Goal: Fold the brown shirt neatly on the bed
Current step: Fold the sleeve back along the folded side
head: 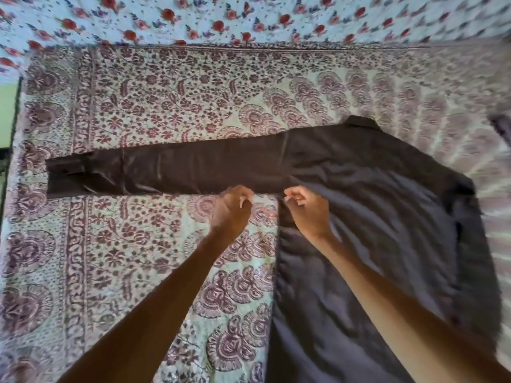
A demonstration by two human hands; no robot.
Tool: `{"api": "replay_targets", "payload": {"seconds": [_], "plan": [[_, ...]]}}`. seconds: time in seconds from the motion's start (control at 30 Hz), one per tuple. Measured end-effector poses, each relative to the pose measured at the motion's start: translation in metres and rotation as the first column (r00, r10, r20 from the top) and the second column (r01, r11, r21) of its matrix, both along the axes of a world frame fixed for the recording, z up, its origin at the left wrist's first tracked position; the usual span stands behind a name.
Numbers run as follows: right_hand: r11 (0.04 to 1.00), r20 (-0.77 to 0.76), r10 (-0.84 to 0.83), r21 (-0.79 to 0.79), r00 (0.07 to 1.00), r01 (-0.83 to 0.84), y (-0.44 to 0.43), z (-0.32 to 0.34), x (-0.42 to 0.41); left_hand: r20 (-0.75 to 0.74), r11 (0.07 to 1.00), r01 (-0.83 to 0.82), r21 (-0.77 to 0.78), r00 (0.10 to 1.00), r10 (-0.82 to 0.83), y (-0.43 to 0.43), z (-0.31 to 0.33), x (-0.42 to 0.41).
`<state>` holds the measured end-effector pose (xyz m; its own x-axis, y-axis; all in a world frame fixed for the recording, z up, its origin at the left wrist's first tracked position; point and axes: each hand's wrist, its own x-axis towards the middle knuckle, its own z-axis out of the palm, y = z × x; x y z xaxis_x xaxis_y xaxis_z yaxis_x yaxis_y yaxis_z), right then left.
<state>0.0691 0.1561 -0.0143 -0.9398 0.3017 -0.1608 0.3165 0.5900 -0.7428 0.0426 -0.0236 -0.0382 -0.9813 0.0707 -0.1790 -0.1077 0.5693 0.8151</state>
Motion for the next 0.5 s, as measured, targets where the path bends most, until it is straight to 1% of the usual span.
{"api": "replay_targets", "payload": {"seconds": [0.07, 0.13, 0.17, 0.23, 0.33, 0.37, 0.4, 0.43, 0.5], "plan": [[0.999, 0.017, -0.044, 0.026, 0.999, 0.044, 0.043, -0.002, 0.022, -0.012, 1.000, 0.006, 0.023, 1.000, -0.006, 0.032, -0.001, 0.019], [0.995, 0.040, -0.084, 0.056, 0.996, 0.082, 0.095, -0.007, 0.043, -0.024, 0.998, 0.054, 0.025, 0.998, -0.054, 0.075, -0.004, 0.037], [0.993, 0.057, -0.103, 0.066, 0.993, 0.099, 0.122, -0.009, 0.053, -0.042, 0.996, 0.093, 0.008, 0.995, -0.093, 0.099, -0.005, 0.045], [0.986, 0.087, -0.142, 0.103, 0.986, 0.133, 0.172, -0.014, 0.073, -0.032, 0.983, 0.176, -0.049, 0.984, -0.178, 0.144, -0.010, 0.058], [0.967, 0.126, -0.235, 0.134, 0.964, 0.218, 0.252, -0.024, 0.104, -0.004, 0.932, 0.321, -0.168, 0.945, -0.326, 0.228, -0.013, 0.081], [0.956, 0.154, -0.256, 0.184, 0.954, 0.227, 0.276, -0.029, 0.115, 0.018, 0.904, 0.368, -0.218, 0.927, -0.374, 0.256, -0.013, 0.089], [0.940, 0.169, -0.252, 0.278, 0.953, 0.200, 0.295, -0.035, 0.123, 0.057, 0.873, 0.412, -0.262, 0.909, -0.412, 0.279, -0.014, 0.094], [0.909, 0.191, -0.245, 0.388, 0.951, 0.156, 0.316, -0.039, 0.133, 0.100, 0.832, 0.455, -0.317, 0.888, -0.448, 0.305, -0.015, 0.100], [0.818, 0.222, -0.331, 0.551, 0.917, 0.162, 0.356, -0.046, 0.148, 0.203, 0.733, 0.544, -0.408, 0.837, -0.508, 0.350, -0.020, 0.107]]}}
